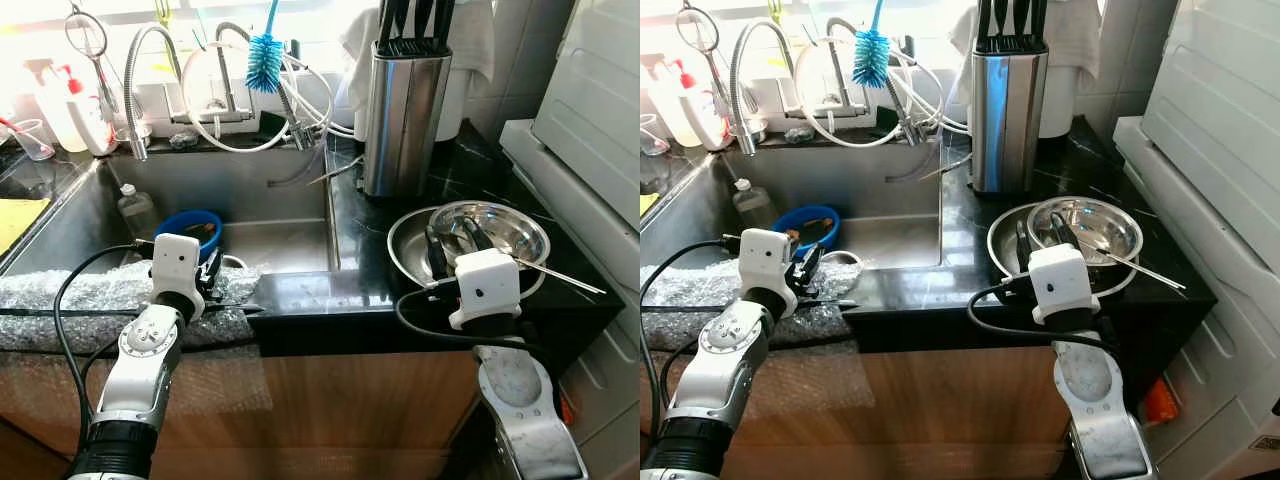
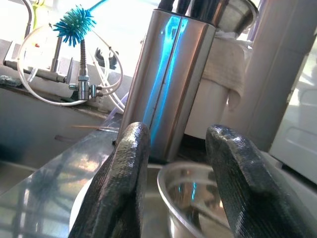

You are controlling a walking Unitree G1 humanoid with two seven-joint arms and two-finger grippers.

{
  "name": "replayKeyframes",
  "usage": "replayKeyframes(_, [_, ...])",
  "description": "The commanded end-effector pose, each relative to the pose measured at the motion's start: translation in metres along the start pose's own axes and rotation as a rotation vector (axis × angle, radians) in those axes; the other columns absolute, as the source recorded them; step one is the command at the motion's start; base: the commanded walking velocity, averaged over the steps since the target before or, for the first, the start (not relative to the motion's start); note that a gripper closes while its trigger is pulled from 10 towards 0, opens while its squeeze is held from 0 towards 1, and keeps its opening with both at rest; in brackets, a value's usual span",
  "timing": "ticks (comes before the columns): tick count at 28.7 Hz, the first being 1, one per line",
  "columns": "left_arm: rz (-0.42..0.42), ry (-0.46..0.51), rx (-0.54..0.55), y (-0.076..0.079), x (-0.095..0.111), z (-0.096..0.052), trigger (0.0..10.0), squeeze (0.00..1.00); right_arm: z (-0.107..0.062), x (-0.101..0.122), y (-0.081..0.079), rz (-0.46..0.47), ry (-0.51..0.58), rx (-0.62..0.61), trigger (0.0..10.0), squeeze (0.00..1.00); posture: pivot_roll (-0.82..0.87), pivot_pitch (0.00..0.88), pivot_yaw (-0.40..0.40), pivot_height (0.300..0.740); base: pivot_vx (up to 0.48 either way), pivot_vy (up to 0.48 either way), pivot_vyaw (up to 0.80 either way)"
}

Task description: Kitchen organization

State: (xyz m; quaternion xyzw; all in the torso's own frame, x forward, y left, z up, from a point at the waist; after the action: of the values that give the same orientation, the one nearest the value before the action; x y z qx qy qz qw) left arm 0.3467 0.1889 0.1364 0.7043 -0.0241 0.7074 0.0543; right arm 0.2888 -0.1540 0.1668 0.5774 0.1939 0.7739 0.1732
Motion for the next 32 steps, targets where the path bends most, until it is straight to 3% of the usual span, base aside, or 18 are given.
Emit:
replayKeyframes(1, [0.007,-0.052,-0.006,0.000,-0.011,-0.002,10.0,0.00,0.000,0.004,0.006,-0.003,0.005,-0.022,10.0,0.00,-0.07,0.000,0.063,0.740,0.000,0.000,0.00])
replayKeyframes(6, [0.004,-0.057,-0.013,0.004,-0.013,-0.002,10.0,0.00,-0.014,-0.009,0.013,-0.020,-0.043,-0.031,10.0,0.00,-0.08,0.000,0.057,0.740,0.000,0.000,0.00])
replayKeyframes(15, [0.007,-0.056,-0.017,0.004,-0.013,-0.001,10.0,0.00,-0.024,-0.017,0.018,-0.031,-0.082,-0.041,10.0,0.00,-0.09,0.000,0.063,0.740,0.000,0.000,0.00])
replayKeyframes(32, [0.014,-0.057,-0.019,0.004,-0.012,0.000,10.0,0.00,-0.020,-0.034,0.033,-0.060,-0.132,-0.076,10.0,0.00,-0.08,0.000,0.070,0.740,0.000,0.000,0.00])
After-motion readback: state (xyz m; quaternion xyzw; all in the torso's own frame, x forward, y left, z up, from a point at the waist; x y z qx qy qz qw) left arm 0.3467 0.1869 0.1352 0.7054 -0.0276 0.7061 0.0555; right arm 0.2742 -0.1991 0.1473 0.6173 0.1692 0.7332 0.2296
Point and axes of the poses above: a point about 5 cm out from each wrist's last joint towards the gripper, its own z axis pointing out of the wrist towards the gripper, its own x axis along the axis of the wrist's last joint, y = z × x, the point moved 3 cm from there along z, pointing out of the wrist towards the gripper, and after that the axes turned 10 degrees about -z, right-handed, at the moved point
